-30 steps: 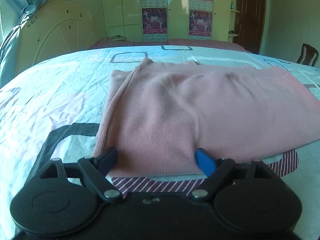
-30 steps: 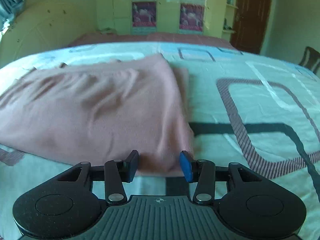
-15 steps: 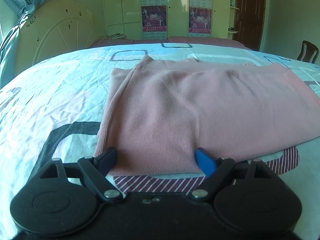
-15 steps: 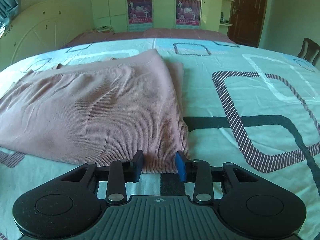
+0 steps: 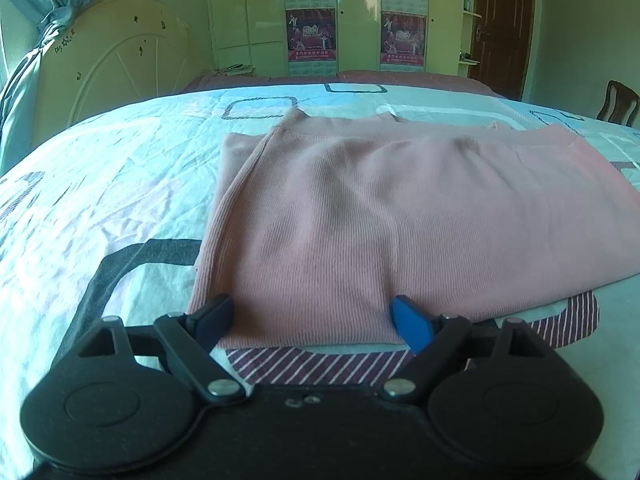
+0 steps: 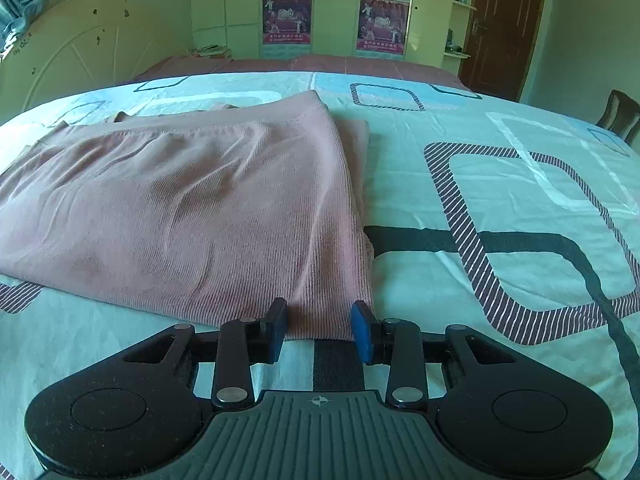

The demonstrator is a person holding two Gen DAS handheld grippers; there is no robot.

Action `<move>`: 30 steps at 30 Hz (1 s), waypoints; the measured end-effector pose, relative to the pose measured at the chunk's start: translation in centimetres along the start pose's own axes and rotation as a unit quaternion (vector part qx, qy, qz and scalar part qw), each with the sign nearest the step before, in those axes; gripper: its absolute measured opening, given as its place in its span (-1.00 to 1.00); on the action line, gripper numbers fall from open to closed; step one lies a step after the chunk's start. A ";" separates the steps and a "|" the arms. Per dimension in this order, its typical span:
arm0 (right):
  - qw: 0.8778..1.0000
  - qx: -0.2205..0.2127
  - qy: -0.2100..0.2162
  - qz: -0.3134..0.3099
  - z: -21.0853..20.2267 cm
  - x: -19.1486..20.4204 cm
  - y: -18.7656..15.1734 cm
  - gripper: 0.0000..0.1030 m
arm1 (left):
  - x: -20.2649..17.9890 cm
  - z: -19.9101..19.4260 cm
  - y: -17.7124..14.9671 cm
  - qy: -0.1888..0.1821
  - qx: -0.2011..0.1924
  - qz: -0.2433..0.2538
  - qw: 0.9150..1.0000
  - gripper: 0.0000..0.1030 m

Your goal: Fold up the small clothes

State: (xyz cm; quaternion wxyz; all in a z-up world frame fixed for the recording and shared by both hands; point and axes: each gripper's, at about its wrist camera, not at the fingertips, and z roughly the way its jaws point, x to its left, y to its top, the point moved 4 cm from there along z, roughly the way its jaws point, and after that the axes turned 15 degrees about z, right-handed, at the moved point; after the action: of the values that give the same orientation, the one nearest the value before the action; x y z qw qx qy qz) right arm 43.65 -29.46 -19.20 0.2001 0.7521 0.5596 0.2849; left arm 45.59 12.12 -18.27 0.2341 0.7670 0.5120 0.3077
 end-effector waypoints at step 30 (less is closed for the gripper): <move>0.985 0.019 0.169 0.019 4.4 18.4 5.0 -1.00 | 7.2 4.7 -2.2 -0.139 -0.089 -0.443 0.881 -0.60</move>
State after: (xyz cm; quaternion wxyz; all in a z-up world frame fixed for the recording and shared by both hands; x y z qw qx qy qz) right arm 54.03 -13.29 -15.66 0.0826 0.7074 0.5762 0.4009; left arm 49.60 19.41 -21.31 0.4822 0.4708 0.7311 0.1066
